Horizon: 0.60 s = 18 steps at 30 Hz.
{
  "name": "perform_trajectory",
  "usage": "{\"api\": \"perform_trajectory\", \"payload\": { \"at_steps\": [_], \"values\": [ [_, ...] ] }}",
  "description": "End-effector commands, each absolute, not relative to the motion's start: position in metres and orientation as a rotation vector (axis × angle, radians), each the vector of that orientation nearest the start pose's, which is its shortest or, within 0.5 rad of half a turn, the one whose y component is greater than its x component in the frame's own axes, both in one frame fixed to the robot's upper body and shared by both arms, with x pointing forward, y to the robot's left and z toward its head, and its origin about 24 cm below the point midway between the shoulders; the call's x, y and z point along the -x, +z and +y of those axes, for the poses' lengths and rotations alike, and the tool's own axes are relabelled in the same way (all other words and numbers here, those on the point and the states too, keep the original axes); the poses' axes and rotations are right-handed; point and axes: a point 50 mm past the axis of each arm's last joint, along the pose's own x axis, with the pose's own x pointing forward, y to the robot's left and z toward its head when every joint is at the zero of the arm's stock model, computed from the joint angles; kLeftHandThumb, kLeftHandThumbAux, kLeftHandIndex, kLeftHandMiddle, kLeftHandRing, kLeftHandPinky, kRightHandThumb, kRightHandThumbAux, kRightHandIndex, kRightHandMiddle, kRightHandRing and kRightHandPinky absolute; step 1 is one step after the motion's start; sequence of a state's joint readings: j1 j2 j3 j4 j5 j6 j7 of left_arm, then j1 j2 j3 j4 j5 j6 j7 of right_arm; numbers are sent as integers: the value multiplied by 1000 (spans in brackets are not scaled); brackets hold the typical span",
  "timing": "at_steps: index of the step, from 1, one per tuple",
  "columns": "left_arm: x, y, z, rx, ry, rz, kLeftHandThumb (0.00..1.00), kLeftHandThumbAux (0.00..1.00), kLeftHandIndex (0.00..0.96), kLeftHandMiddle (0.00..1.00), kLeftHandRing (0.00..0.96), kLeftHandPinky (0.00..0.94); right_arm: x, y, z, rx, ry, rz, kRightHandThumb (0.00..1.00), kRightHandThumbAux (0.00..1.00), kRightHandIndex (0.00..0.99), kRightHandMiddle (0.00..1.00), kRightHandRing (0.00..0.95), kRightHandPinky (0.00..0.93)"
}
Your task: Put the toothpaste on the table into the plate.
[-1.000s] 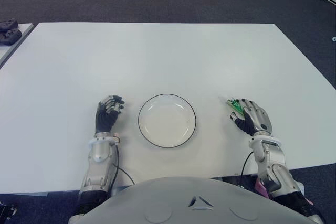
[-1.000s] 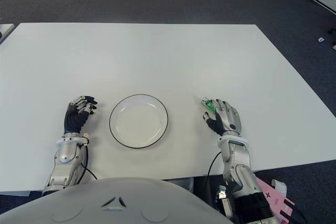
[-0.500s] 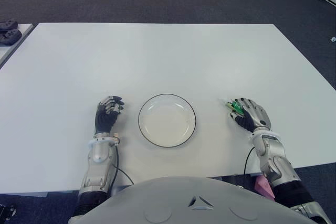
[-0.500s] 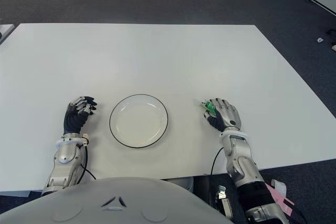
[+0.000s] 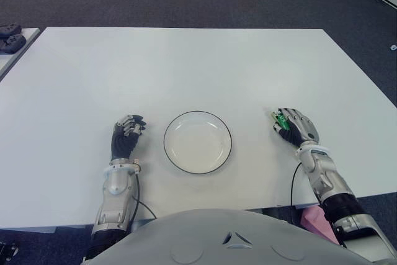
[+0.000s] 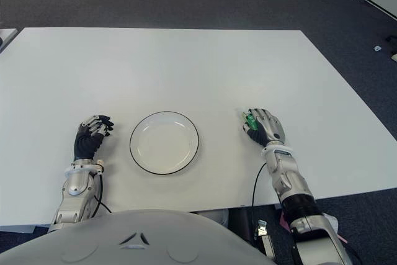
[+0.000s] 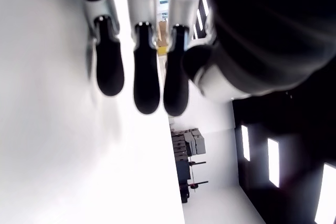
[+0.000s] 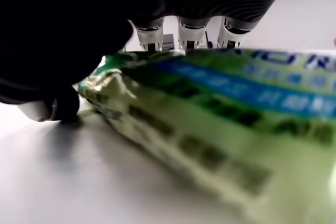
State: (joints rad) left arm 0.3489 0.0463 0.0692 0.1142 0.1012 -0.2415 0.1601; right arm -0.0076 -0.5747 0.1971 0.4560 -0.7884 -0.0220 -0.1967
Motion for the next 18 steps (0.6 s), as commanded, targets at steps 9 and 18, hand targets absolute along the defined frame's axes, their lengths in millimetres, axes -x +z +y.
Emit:
{"api": "perform_trajectory", "payload": {
  "at_steps": [9, 18],
  "values": [
    [-146, -44, 202, -166, 312, 336, 706, 722, 434, 489, 522, 521, -200, -54, -280, 1319, 145, 434, 533, 486, 0, 0, 0, 35],
    [-146, -43, 202, -171, 314, 331, 704, 723, 433, 476, 514, 527, -199, -53, -279, 1286, 71, 354, 592, 555, 140, 156, 185, 286]
  ]
}}
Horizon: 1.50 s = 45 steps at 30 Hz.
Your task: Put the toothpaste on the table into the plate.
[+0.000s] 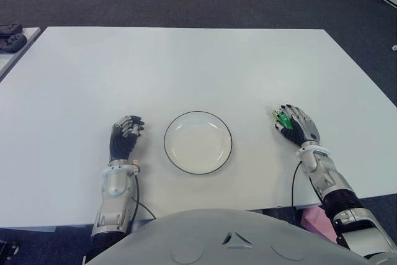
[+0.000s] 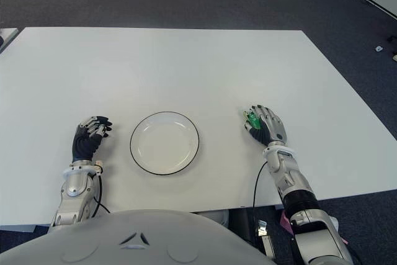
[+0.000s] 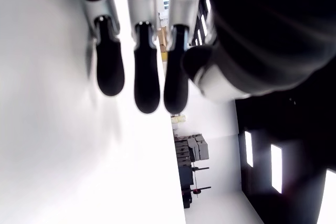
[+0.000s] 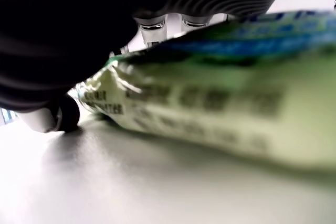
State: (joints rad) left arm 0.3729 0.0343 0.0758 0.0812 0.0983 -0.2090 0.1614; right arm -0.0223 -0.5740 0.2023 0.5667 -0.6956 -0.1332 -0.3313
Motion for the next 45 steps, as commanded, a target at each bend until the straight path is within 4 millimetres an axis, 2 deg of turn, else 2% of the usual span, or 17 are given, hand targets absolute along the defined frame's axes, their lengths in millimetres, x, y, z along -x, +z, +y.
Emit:
{"api": "perform_trajectory", "payload": {
  "at_steps": [1, 2, 3, 6, 8, 12, 17, 21, 26, 40, 42, 45],
  "values": [
    [-146, -43, 202, -171, 314, 331, 704, 723, 433, 475, 513, 528, -199, -53, -279, 1285, 69, 347, 602, 557, 174, 191, 224, 319],
    [-146, -43, 202, -172, 315, 330, 704, 723, 433, 474, 513, 529, -199, -52, -279, 1282, 67, 336, 617, 560, 223, 242, 280, 368],
    [-146, -43, 202, -172, 315, 330, 704, 723, 433, 472, 512, 528, -199, -52, -278, 1280, 66, 327, 651, 613, 295, 294, 332, 411],
    [-146, -43, 202, -173, 315, 328, 704, 723, 433, 471, 513, 532, -199, -51, -278, 1271, 70, 275, 695, 676, 385, 390, 430, 491],
    [-145, -43, 202, -173, 314, 324, 704, 722, 433, 470, 515, 536, -199, -50, -278, 1271, 73, 249, 768, 674, 418, 424, 505, 547],
    [-145, -43, 202, -173, 314, 318, 704, 722, 433, 468, 517, 540, -198, -50, -280, 1279, 69, 220, 823, 680, 397, 489, 642, 661],
    [-146, -44, 203, -173, 314, 321, 704, 722, 433, 468, 519, 538, -197, -49, -281, 1287, 46, 190, 837, 680, 392, 529, 727, 748],
    [-146, -45, 203, -178, 315, 323, 703, 722, 433, 468, 518, 537, -195, -40, -275, 1283, 28, 146, 841, 681, 396, 537, 774, 808],
    [-146, -45, 203, -182, 317, 323, 703, 722, 433, 468, 517, 539, -195, -34, -271, 1290, 11, 137, 842, 681, 398, 538, 806, 836],
    [-148, -44, 203, -170, 326, 329, 704, 722, 433, 465, 514, 529, -197, -26, -264, 1258, -12, 127, 843, 680, 411, 557, 852, 858],
    [-148, -44, 204, -172, 326, 329, 704, 722, 433, 461, 512, 534, -197, -24, -262, 1254, -16, 116, 765, 702, 428, 747, 863, 866],
    [-148, -44, 204, -173, 326, 325, 705, 722, 433, 460, 512, 538, -197, -22, -261, 1252, -22, 97, 728, 713, 436, 836, 869, 870]
  ]
}}
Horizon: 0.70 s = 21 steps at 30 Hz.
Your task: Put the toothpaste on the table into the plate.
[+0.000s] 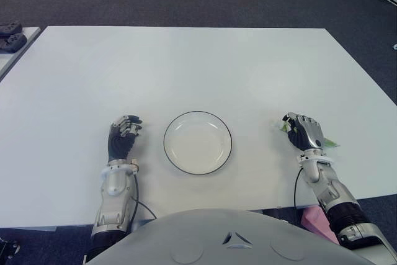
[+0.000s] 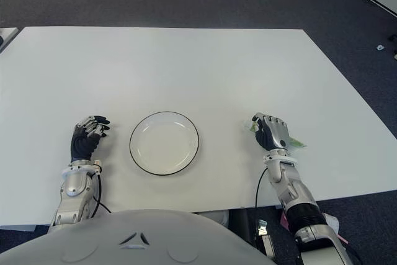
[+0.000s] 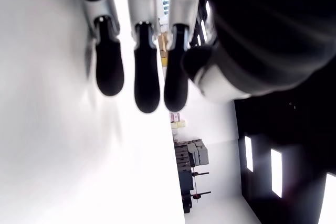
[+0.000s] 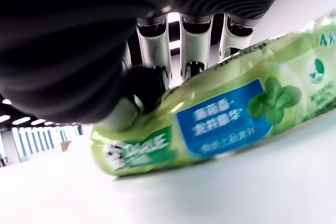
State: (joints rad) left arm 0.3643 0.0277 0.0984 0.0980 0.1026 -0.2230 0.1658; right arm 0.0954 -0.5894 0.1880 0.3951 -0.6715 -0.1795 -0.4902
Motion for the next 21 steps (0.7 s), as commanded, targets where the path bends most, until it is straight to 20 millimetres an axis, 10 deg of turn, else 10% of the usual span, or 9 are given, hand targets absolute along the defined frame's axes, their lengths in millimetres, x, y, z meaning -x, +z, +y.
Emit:
{"api": "perform_trajectory", "payload": {
  "at_steps": [1, 21],
  "values": [
    [-148, -44, 204, -172, 326, 323, 705, 722, 433, 460, 512, 537, -197, -21, -260, 1251, -24, 90, 724, 714, 436, 845, 869, 870],
    [-148, -46, 205, -170, 322, 303, 704, 722, 433, 461, 515, 540, -198, -4, -252, 1238, -48, -88, 707, 720, 440, 864, 858, 859]
  ]
}}
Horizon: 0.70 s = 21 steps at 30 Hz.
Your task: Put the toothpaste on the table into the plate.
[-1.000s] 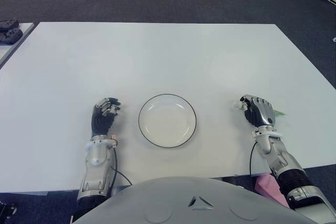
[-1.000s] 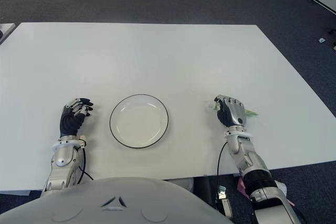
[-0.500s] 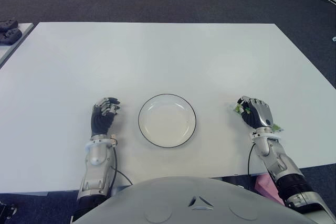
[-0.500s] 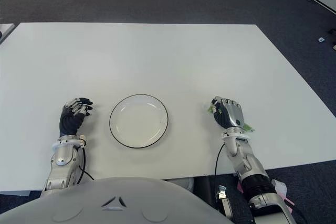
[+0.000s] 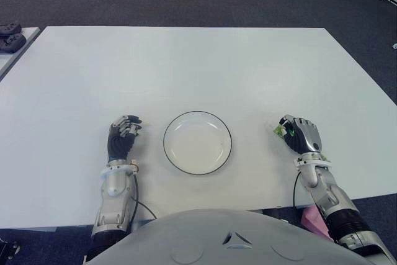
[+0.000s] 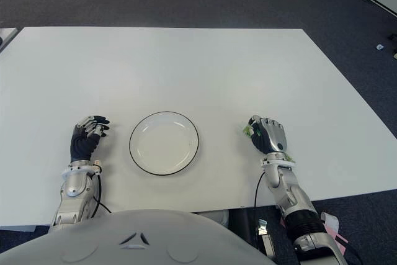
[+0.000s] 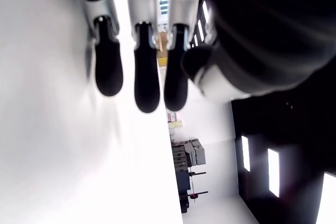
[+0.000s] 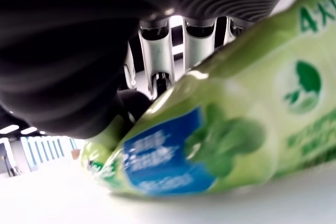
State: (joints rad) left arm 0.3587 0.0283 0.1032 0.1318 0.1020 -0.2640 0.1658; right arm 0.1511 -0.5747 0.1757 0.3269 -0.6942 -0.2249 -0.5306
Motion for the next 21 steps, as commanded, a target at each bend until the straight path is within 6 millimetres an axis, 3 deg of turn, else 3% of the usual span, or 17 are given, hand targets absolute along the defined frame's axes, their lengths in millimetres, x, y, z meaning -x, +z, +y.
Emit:
{"api": "perform_trajectory", "payload": {
  "at_steps": [1, 10, 21],
  "values": [
    [-148, -46, 205, -170, 322, 303, 704, 722, 433, 461, 515, 540, -198, -3, -251, 1238, -48, -95, 707, 720, 440, 865, 858, 860],
    [-149, -47, 204, -172, 323, 310, 704, 722, 433, 464, 510, 531, -206, 22, -239, 1204, -52, -322, 707, 719, 439, 878, 875, 880],
    [-151, -47, 203, -170, 322, 307, 704, 722, 433, 465, 513, 538, -211, 33, -231, 1150, -76, -547, 712, 717, 439, 890, 888, 885]
  ]
}}
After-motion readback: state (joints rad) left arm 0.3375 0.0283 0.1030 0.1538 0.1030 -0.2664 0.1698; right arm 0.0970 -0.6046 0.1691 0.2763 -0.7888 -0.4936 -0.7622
